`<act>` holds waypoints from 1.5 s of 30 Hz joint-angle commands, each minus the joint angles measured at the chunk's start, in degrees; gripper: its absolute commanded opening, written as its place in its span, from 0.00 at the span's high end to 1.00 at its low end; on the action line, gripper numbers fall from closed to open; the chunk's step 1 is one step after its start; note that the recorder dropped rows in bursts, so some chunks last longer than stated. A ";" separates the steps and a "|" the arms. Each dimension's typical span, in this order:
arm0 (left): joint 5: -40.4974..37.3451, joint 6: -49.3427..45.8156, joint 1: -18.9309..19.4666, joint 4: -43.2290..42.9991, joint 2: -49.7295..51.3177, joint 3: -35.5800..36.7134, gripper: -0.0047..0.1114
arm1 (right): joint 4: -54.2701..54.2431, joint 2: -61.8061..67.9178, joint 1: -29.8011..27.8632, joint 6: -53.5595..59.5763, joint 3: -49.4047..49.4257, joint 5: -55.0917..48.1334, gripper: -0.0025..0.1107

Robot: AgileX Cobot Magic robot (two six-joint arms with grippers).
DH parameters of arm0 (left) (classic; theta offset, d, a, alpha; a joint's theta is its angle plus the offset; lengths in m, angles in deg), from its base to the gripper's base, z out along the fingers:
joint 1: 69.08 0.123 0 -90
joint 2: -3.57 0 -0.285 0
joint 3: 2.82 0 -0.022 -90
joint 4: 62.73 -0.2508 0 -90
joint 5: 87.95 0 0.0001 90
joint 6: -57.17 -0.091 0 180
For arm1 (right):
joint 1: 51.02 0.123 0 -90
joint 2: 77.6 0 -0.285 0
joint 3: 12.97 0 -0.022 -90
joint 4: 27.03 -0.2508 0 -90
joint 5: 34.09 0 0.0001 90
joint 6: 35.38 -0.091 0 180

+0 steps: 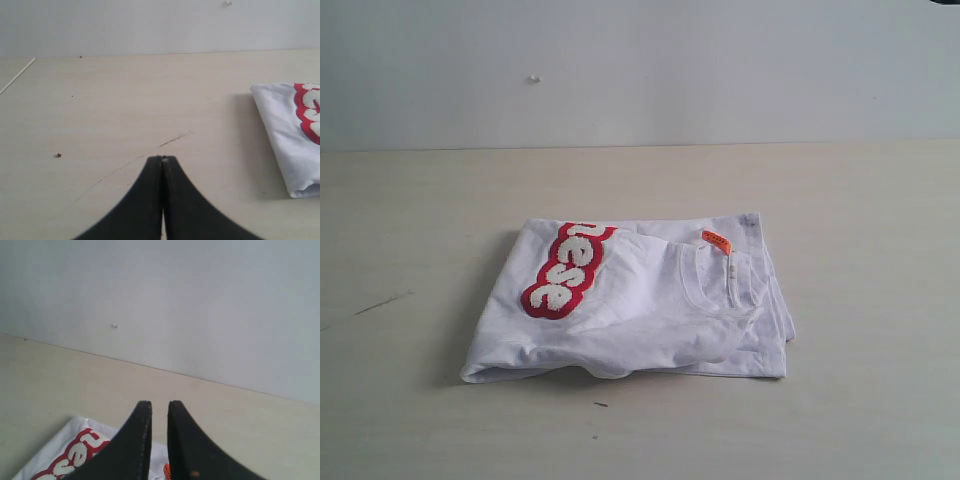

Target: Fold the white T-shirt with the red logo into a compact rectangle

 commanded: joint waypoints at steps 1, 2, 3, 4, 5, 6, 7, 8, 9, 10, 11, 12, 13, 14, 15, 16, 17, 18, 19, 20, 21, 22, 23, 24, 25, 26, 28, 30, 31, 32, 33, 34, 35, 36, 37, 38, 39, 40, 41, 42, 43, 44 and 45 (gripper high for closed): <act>-0.09 0.00 0.05 0.50 -0.28 0.17 0.96 | -0.31 -0.05 -0.23 0.03 0.32 0.48 0.85; -0.09 0.00 0.05 0.50 -0.28 0.17 0.96 | -0.41 -0.05 -0.23 0.06 0.32 0.48 0.85; -0.09 0.00 0.05 0.50 -0.28 0.17 0.96 | -0.41 -0.05 -0.23 0.06 0.32 0.48 0.85; -0.09 0.00 0.05 0.50 -0.28 0.17 0.96 | -0.41 -0.05 -0.23 0.06 0.32 0.48 0.85; -0.09 0.00 0.05 0.50 -0.28 0.17 0.96 | -0.41 -0.05 -0.23 0.06 0.32 0.48 0.85; -0.09 0.00 0.05 0.50 -0.28 0.17 0.96 | -0.41 -0.05 -0.23 0.06 0.32 0.48 0.85; -0.09 0.00 0.05 0.50 -0.28 0.17 0.96 | -0.41 -0.05 -0.23 0.06 0.32 0.48 0.85; -0.09 0.00 0.05 0.50 -0.28 0.17 0.96 | -0.41 -0.05 -0.23 0.06 0.32 0.48 0.85; -0.09 0.00 0.05 0.50 -0.28 0.17 0.96 | -0.41 -0.05 -0.23 0.06 0.32 0.48 0.85; -0.09 0.00 0.05 0.50 -0.28 0.17 0.96 | -0.41 -0.05 -0.23 0.06 0.32 0.48 0.85; -0.09 0.00 0.05 0.50 -0.28 0.17 0.96 | -0.41 -0.05 -0.23 0.06 0.32 0.48 0.85; -0.09 0.00 0.05 0.50 -0.28 0.17 0.96 | -0.53 -0.05 -0.23 0.06 0.32 0.48 0.85; -0.09 0.00 0.05 0.50 -0.28 0.17 0.96 | -0.53 -0.05 -0.23 0.06 0.32 0.48 0.85; -0.09 0.00 0.05 0.50 -0.28 0.17 0.96 | -0.53 -0.05 -0.23 0.06 0.32 0.48 0.85; -0.09 0.00 0.05 0.50 -0.28 0.17 0.96 | -0.65 -0.05 -0.23 0.06 0.32 1.07 0.85; -0.09 0.00 0.05 0.50 -0.28 0.17 0.96 | -0.65 -0.05 -0.23 0.06 0.32 1.33 0.85; -0.09 0.00 0.05 0.50 -0.28 0.17 0.96 | -0.65 -0.05 -0.23 0.06 0.32 1.33 0.85; -0.09 0.00 0.05 0.50 -0.28 0.17 0.96 | -0.65 -0.05 -0.23 0.06 0.32 1.33 0.85; -0.09 0.00 0.05 0.50 -0.28 0.17 0.96 | -0.80 -0.05 -0.23 0.06 0.32 1.33 0.85; -0.09 0.00 0.05 0.50 -0.28 0.17 0.96 | -0.80 -0.05 -0.23 0.06 0.32 1.62 0.85; -0.09 0.00 0.05 0.50 -0.28 0.17 0.96 | -0.80 -0.05 -0.23 0.06 0.32 2.32 0.85; -0.09 0.00 0.05 0.50 -0.28 0.17 0.96 | -0.80 -0.05 -0.23 0.06 0.32 2.32 0.85; -0.09 0.00 0.05 0.50 -0.28 0.17 0.96 | -0.80 -0.05 -0.23 0.06 0.32 2.21 0.85; -0.09 0.00 0.05 0.50 -0.28 0.17 0.96 | -0.80 0.10 -0.23 0.06 0.32 2.20 0.85; -0.09 0.00 0.05 0.50 -0.28 0.17 0.96 | -0.80 0.84 -0.23 -0.45 0.32 2.11 0.86; -0.09 0.00 0.05 0.50 -0.28 0.17 0.96 | -0.80 1.37 -0.23 -1.52 0.32 1.63 0.86; -0.09 0.00 0.05 0.50 -0.28 0.17 0.96 | -0.80 3.93 -0.23 -3.05 0.32 -0.85 0.86; -0.09 0.00 0.05 0.50 -0.28 0.17 0.96 | -0.80 8.54 -0.23 -3.05 0.32 -5.44 0.89; -0.09 0.00 0.05 0.50 -0.28 0.17 0.96 | -0.45 12.13 -0.23 -2.89 0.32 -7.85 0.90; -0.09 0.00 0.05 0.50 -0.28 0.17 0.96 | -0.55 13.82 -0.23 -2.89 0.32 -8.26 0.90; -0.09 0.00 0.05 0.50 -0.28 0.17 0.96 | -0.80 16.00 -0.23 -2.89 0.32 -8.36 0.90; -0.09 0.00 0.05 0.50 -0.28 0.17 0.96 | -0.80 18.63 -0.23 -2.89 0.32 -8.18 0.87; -0.09 0.00 0.05 0.50 -0.28 0.17 0.96 | -0.80 22.60 -0.23 -2.89 0.08 -8.09 0.81; -0.09 0.00 0.05 0.50 -0.28 0.17 0.96 | -0.80 24.67 -0.23 -2.89 -0.02 -8.09 0.76; -0.09 0.00 0.05 0.50 -0.28 0.17 0.96 | -0.80 26.22 -0.23 -2.89 -0.14 -8.09 0.72; -0.09 0.00 0.05 0.50 -0.28 0.17 0.96 | -0.93 28.09 -0.23 -2.89 -0.15 -7.93 0.67; -0.09 0.00 0.05 0.50 -0.28 0.17 0.96 | -1.46 29.81 -0.23 -2.89 -0.15 -7.50 0.63; -0.09 0.00 0.05 0.50 -0.28 0.17 0.96 | -2.03 31.23 -0.23 -2.89 -0.15 -7.10 0.61; -0.09 0.00 0.05 0.50 -0.28 0.17 0.96 | -2.43 32.92 -0.23 -2.59 -0.15 -6.69 0.60; -0.09 0.00 0.05 0.50 -0.28 0.17 0.96 | -2.74 34.55 -0.23 -2.13 -0.15 -5.91 0.60; -0.09 0.00 0.05 0.50 -0.28 0.17 0.96 | -3.42 35.85 -0.23 -1.69 -0.15 -5.49 0.59; -0.09 0.00 0.05 0.50 -0.28 0.17 0.96 | -4.78 37.38 -0.23 -0.58 -0.15 -4.73 0.59; -0.09 0.00 0.05 0.50 -0.28 0.17 0.96 | -6.17 38.88 -0.23 1.10 -0.15 -3.91 0.59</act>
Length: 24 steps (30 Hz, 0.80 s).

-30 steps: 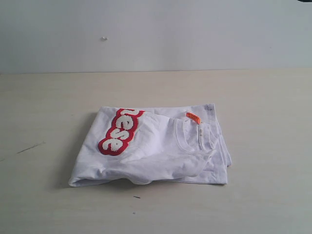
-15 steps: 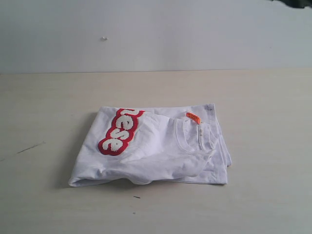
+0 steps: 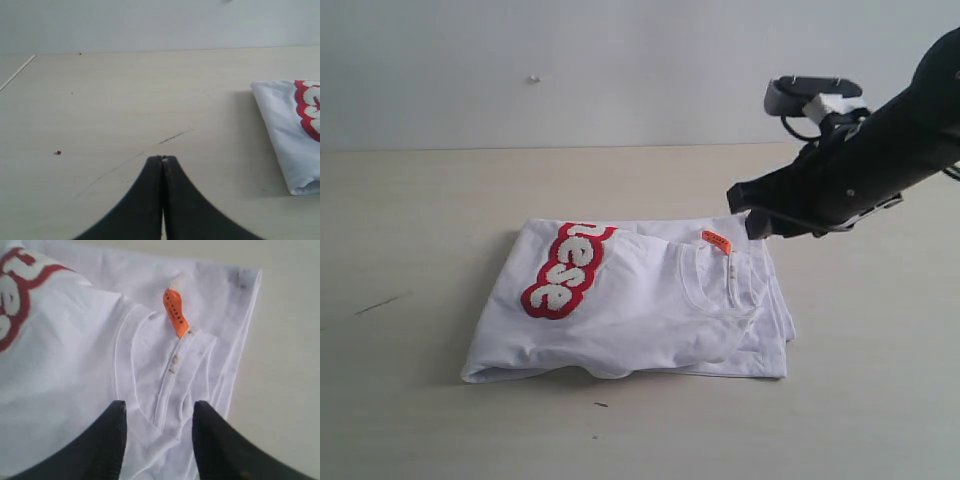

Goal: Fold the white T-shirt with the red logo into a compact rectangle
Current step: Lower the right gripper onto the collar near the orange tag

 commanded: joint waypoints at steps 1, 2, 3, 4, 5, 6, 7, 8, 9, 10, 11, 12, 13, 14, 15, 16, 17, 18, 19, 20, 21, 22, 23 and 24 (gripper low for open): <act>0.58 0.00 0.05 0.41 -0.28 0.17 0.96 | -5.27 6.42 -0.23 5.27 -0.15 3.90 0.58; 0.58 0.00 0.05 0.41 -0.28 0.17 0.96 | -6.64 7.79 -0.23 6.68 -0.15 4.45 0.57; 0.58 0.00 0.05 0.41 -0.28 0.17 0.96 | -8.72 9.11 -0.23 8.72 -0.29 5.07 0.55; 0.58 0.00 0.05 0.41 -0.28 0.17 0.96 | -10.70 10.45 -0.23 10.86 -0.71 5.07 0.53; 0.58 0.00 0.05 0.41 -0.28 0.17 0.96 | -12.34 11.48 -0.23 12.56 -1.25 4.81 0.50; 0.58 0.00 0.05 0.41 -0.28 0.17 0.96 | -14.10 12.70 -0.23 14.02 -1.86 4.70 0.48; 0.58 0.00 0.05 0.41 -0.28 0.17 0.96 | -15.42 13.86 -0.23 15.17 -2.54 4.59 0.46; 0.58 0.00 0.05 0.41 -0.28 0.17 0.96 | -16.32 14.71 -0.23 15.92 -3.11 4.59 0.45; 0.58 0.00 0.05 0.41 -0.28 0.17 0.96 | -16.43 15.63 -0.23 16.19 -3.87 4.59 0.45; 0.58 0.00 0.05 0.41 -0.28 0.17 0.96 | -16.43 16.43 -0.23 16.19 -4.65 4.59 0.45; 0.58 0.00 0.05 0.41 -0.28 0.17 0.96 | -16.43 17.15 -0.23 16.19 -5.24 4.59 0.45; 0.58 0.00 0.05 0.41 -0.28 0.17 0.96 | -16.54 17.83 -0.23 16.19 -5.83 4.50 0.45; 0.58 0.00 0.05 0.41 -0.28 0.17 0.96 | -16.77 18.37 -0.23 16.19 -6.34 4.50 0.45; 0.58 0.00 0.05 0.41 -0.28 0.17 0.96 | -17.07 18.88 -0.23 16.31 -6.61 4.50 0.45; 0.58 0.00 0.05 0.41 -0.28 0.17 0.96 | -17.33 19.32 -0.23 16.45 -6.90 4.50 0.45; 0.58 0.00 0.05 0.41 -0.28 0.17 0.96 | -17.46 19.62 -0.23 16.45 -7.18 4.60 0.45; 0.58 0.00 0.05 0.41 -0.28 0.17 0.96 | -17.46 20.04 -0.23 16.45 -7.32 4.48 0.45; 0.58 0.00 0.05 0.41 -0.28 0.17 0.96 | -17.46 20.20 -0.23 16.76 -7.40 4.48 0.45; 0.58 0.00 0.05 0.41 -0.28 0.17 0.96 | -17.46 20.20 -0.23 17.54 -7.40 5.04 0.45; 0.58 0.00 0.05 0.41 -0.28 0.17 0.96 | -17.31 20.00 -0.23 17.93 -7.54 5.34 0.45; 0.58 0.00 0.05 0.41 -0.28 0.17 0.96 | -16.73 19.58 -0.60 17.93 -8.13 5.35 0.45; 0.58 0.00 0.05 0.41 -0.28 0.17 0.96 | -16.15 19.02 -0.89 17.93 -8.61 5.09 0.45; 0.58 0.00 0.05 0.41 -0.28 0.17 0.96 | -15.78 18.46 -1.17 17.79 -8.72 5.09 0.45; 0.58 0.00 0.05 0.41 -0.28 0.17 0.96 | -15.65 17.84 -1.19 17.79 -8.82 5.49 0.45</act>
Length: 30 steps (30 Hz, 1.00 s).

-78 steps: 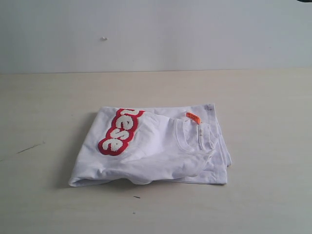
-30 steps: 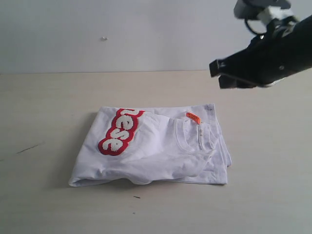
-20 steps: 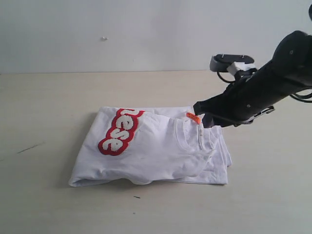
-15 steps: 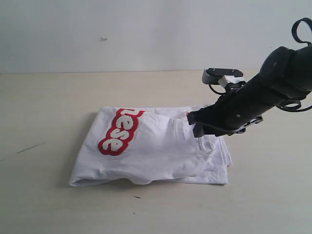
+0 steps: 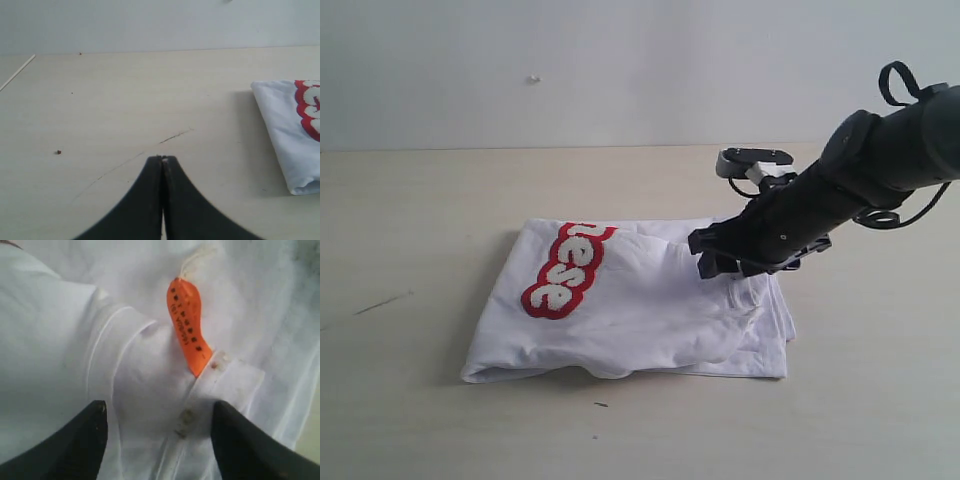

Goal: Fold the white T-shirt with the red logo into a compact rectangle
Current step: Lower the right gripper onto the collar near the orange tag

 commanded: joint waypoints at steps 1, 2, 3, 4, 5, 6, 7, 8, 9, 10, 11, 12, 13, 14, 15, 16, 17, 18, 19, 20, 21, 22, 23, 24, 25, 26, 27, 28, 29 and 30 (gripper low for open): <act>0.58 0.00 0.05 0.41 -0.28 0.17 0.96 | 1.34 -2.76 -1.01 0.91 -1.22 1.32 0.45; 0.58 0.00 0.05 0.41 -0.28 0.17 0.96 | 1.91 -3.06 -1.01 0.15 -1.22 1.78 0.45; 0.58 0.00 0.05 0.41 -0.28 0.17 0.96 | 3.11 -3.06 -1.01 -1.13 -1.22 2.04 0.45; 0.58 0.00 0.05 0.41 -0.28 0.17 0.96 | 4.16 -3.06 -1.01 -2.39 -1.22 2.31 0.45; 0.58 0.00 0.05 0.41 -0.28 0.17 0.96 | 5.31 -3.06 -1.01 -3.29 -1.22 2.60 0.45; 0.58 0.00 0.05 0.41 -0.28 0.17 0.96 | 6.60 -2.82 -1.01 -4.04 -1.22 2.89 0.45; 0.58 0.00 0.05 0.41 -0.28 0.17 0.96 | 7.51 -2.64 -1.01 -4.72 -1.22 3.16 0.45; 0.58 0.00 0.05 0.41 -0.28 0.17 0.96 | 7.94 -2.28 -1.01 -5.40 -1.22 3.30 0.45; 0.58 0.00 0.05 0.41 -0.28 0.17 0.96 | 8.09 -1.96 -1.01 -5.40 -1.22 3.30 0.45; 0.58 0.00 0.05 0.41 -0.28 0.17 0.96 | 8.09 -1.68 -1.01 -5.40 -1.22 3.30 0.45; 0.58 0.00 0.05 0.41 -0.28 0.17 0.96 | 8.09 -1.43 -1.01 -5.40 -1.22 3.19 0.45; 0.58 0.00 0.05 0.41 -0.28 0.17 0.96 | 7.98 -1.18 -1.01 -5.40 -1.22 3.08 0.45; 0.58 0.00 0.05 0.41 -0.28 0.17 0.96 | 7.98 -1.03 -1.01 -5.40 -1.22 2.96 0.45; 0.58 0.00 0.05 0.41 -0.28 0.17 0.96 | 7.98 -0.81 -1.01 -5.40 -1.22 2.83 0.45; 0.58 0.00 0.05 0.41 -0.28 0.17 0.96 | 7.37 -0.71 -0.87 -5.40 -1.22 2.85 0.45; 0.58 0.00 0.05 0.41 -0.28 0.17 0.96 | 6.87 -0.30 -0.87 -5.17 -1.22 2.64 0.45; 0.58 0.00 0.05 0.41 -0.28 0.17 0.96 | 6.74 -0.05 -0.87 -5.17 -1.22 2.56 0.45; 0.58 0.00 0.05 0.41 -0.28 0.17 0.96 | 6.74 0.35 -0.87 -5.08 -1.22 2.41 0.45; 0.58 0.00 0.05 0.41 -0.28 0.17 0.96 | 6.74 0.84 -0.87 -4.95 -1.22 2.09 0.45; 0.58 0.00 0.05 0.41 -0.28 0.17 0.96 | 6.74 1.27 -0.87 -4.95 -1.22 2.09 0.45; 0.58 0.00 0.05 0.41 -0.28 0.17 0.96 | 6.74 1.66 -0.87 -4.95 -1.22 1.84 0.45; 0.58 0.00 0.05 0.41 -0.28 0.17 0.96 | 6.61 2.17 -0.87 -4.95 -1.22 1.84 0.45; 0.58 0.00 0.05 0.41 -0.28 0.17 0.96 | 6.61 2.43 -0.87 -4.95 -1.22 1.84 0.45; 0.58 0.00 0.05 0.41 -0.28 0.17 0.96 | 6.46 2.69 -0.87 -4.95 -1.22 1.84 0.45; 0.58 0.00 0.05 0.41 -0.28 0.17 0.96 | 6.32 2.79 -0.87 -4.95 -1.22 1.72 0.45; 0.58 0.00 0.05 0.41 -0.28 0.17 0.96 | 6.04 2.79 -0.87 -4.95 -1.22 1.72 0.45; 0.58 0.00 0.05 0.41 -0.28 0.17 0.96 | 5.68 2.79 -0.87 -4.95 -1.22 1.57 0.45; 0.58 0.00 0.05 0.41 -0.28 0.17 0.96 | 4.92 2.79 -0.87 -4.79 -1.22 1.45 0.45; 0.58 0.00 0.05 0.41 -0.28 0.17 0.96 | 4.16 2.66 -0.87 -4.05 -1.22 1.35 0.45; 0.58 0.00 0.05 0.41 -0.28 0.17 0.96 | 2.91 2.66 -0.87 -2.87 -1.22 0.91 0.45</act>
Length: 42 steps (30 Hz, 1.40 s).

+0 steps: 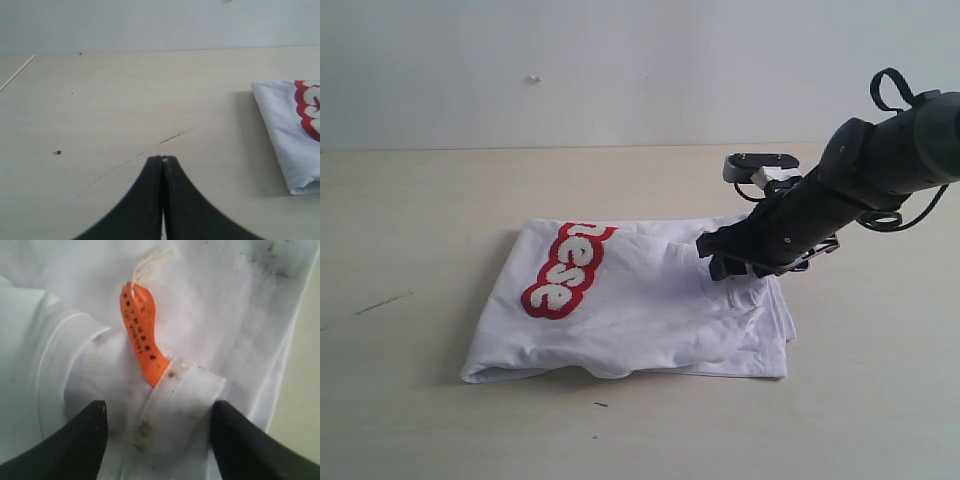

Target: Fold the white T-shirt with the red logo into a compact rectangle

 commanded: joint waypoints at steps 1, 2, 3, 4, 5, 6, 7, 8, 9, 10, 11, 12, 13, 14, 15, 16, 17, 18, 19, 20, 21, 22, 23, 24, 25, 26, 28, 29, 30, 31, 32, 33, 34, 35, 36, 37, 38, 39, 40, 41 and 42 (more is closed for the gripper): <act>0.58 0.00 0.05 0.41 -0.28 0.17 0.96 | -4.26 0.28 -0.14 3.34 -0.21 -1.41 0.46; 0.58 0.00 0.05 0.41 -0.28 0.17 0.96 | -5.48 0.28 -0.14 4.47 -0.21 -1.69 0.47; 0.58 0.00 0.05 0.41 -0.28 0.17 0.96 | -6.84 0.28 -0.14 5.57 -0.21 -2.10 0.49; 0.58 0.00 0.05 0.41 -0.28 0.17 0.96 | -8.15 0.28 -0.14 6.61 -0.21 -2.47 0.50; 0.58 0.00 0.05 0.41 -0.28 0.17 0.96 | -9.10 0.28 -0.14 7.65 -0.21 -2.86 0.52; 0.58 0.00 0.05 0.41 -0.28 0.17 0.96 | -10.34 0.28 -0.14 8.97 -0.21 -3.17 0.54; 0.58 0.00 0.05 0.41 -0.28 0.17 0.96 | -11.25 0.28 -0.14 10.09 -0.21 -3.45 0.57; 0.58 0.00 0.05 0.41 -0.28 0.17 0.96 | -11.95 0.28 -0.14 10.85 -0.21 -3.63 0.60; 0.58 0.00 0.05 0.41 -0.28 0.17 0.96 | -12.48 0.28 -0.14 11.82 -0.21 -3.75 0.64; 0.58 0.00 0.05 0.41 -0.28 0.17 0.96 | -12.48 0.28 -0.14 12.42 -0.21 -3.75 0.70; 0.58 0.00 0.05 0.41 -0.28 0.17 0.96 | -12.48 0.28 -0.14 12.82 -0.21 -3.75 0.75; 0.58 0.00 0.05 0.41 -0.28 0.17 0.96 | -12.48 0.28 -0.14 13.63 -0.21 -3.75 0.81; 0.58 0.00 0.05 0.41 -0.28 0.17 0.96 | -12.48 0.28 -0.14 14.41 -0.21 -3.75 0.87; 0.58 0.00 0.05 0.41 -0.28 0.17 0.96 | -12.48 0.28 -0.14 15.27 -0.21 -3.51 0.94; 0.58 0.00 0.05 0.41 -0.28 0.17 0.96 | -12.48 0.28 -0.14 15.99 -0.32 -3.41 0.98; 0.58 0.00 0.05 0.41 -0.28 0.17 0.96 | -12.48 0.28 -0.14 16.38 -0.62 -3.41 0.98; 0.58 0.00 0.05 0.41 -0.28 0.17 0.96 | -12.48 0.28 -0.14 16.61 -1.12 -3.41 0.98; 0.58 0.00 0.05 0.41 -0.28 0.17 0.96 | -12.48 0.16 -0.14 16.61 -1.65 -3.41 0.98; 0.58 0.00 0.05 0.41 -0.28 0.17 0.96 | -12.48 -0.14 -0.14 16.61 -2.34 -3.55 0.98; 0.58 0.00 0.05 0.41 -0.28 0.17 0.96 | -12.48 -0.61 -0.14 17.19 -3.19 -3.77 0.98; 0.58 0.00 0.05 0.41 -0.28 0.17 0.96 | -12.48 -1.27 0.15 18.03 -3.93 -4.04 0.98; 0.58 0.00 0.05 0.41 -0.28 0.17 0.96 | -12.07 -2.15 0.27 19.20 -4.80 -4.15 0.98; 0.58 0.00 0.05 0.41 -0.28 0.17 0.96 | -11.94 -3.12 0.77 21.16 -5.68 -4.26 0.98; 0.58 0.00 0.05 0.41 -0.28 0.17 0.96 | -11.79 -3.95 1.07 23.70 -6.40 -4.26 0.98; 0.58 0.00 0.05 0.41 -0.28 0.17 0.96 | -11.35 -5.00 1.67 26.54 -6.97 -3.16 0.98; 0.58 0.00 0.05 0.41 -0.28 0.17 0.96 | -10.25 -5.91 2.30 28.37 -7.27 -1.12 0.98; 0.58 0.00 0.05 0.41 -0.28 0.17 0.96 | -7.25 -7.24 3.22 28.38 -7.52 4.93 0.98; 0.58 0.00 0.05 0.41 -0.28 0.17 0.96 | -6.47 -7.72 3.57 28.09 -7.52 8.27 0.98; 0.58 0.00 0.05 0.41 -0.28 0.17 0.96 | -6.22 -8.29 3.84 28.09 -7.52 10.66 0.98; 0.58 0.00 0.05 0.41 -0.28 0.17 0.96 | -6.08 -8.66 3.84 28.09 -7.52 12.79 0.98; 0.58 0.00 0.05 0.41 -0.28 0.17 0.96 | -6.08 -8.93 3.84 28.09 -7.52 14.50 0.98; 0.58 0.00 0.05 0.41 -0.28 0.17 0.96 | -6.08 -9.01 3.84 28.09 -7.52 16.02 0.98; 0.58 0.00 0.05 0.41 -0.28 0.17 0.96 | -6.08 -9.01 3.84 28.09 -7.52 16.77 0.98; 0.58 0.00 0.05 0.41 -0.28 0.17 0.96 | -6.08 -8.89 3.84 28.09 -7.52 16.78 0.98; 0.58 0.00 0.05 0.41 -0.28 0.17 0.96 | -6.08 -8.71 3.84 28.09 -7.52 16.66 0.98; 0.58 0.00 0.05 0.41 -0.28 0.17 0.96 | -5.93 -8.32 3.84 28.09 -7.52 16.12 0.98; 0.58 0.00 0.05 0.41 -0.28 0.17 0.96 | -5.13 -7.88 3.84 28.09 -7.52 15.77 0.98; 0.58 0.00 0.05 0.41 -0.28 0.17 0.96 | -3.56 -7.48 3.84 28.09 -7.52 15.50 0.98; 0.58 0.00 0.05 0.41 -0.28 0.17 0.96 | -2.28 -6.99 3.84 28.09 -7.52 15.50 0.97; 0.58 0.00 0.05 0.41 -0.28 0.17 0.96 | -1.53 -6.47 3.84 28.09 -7.52 15.37 0.95; 0.58 0.00 0.05 0.41 -0.28 0.17 0.96 | -1.23 -6.09 3.84 28.09 -7.52 15.37 0.91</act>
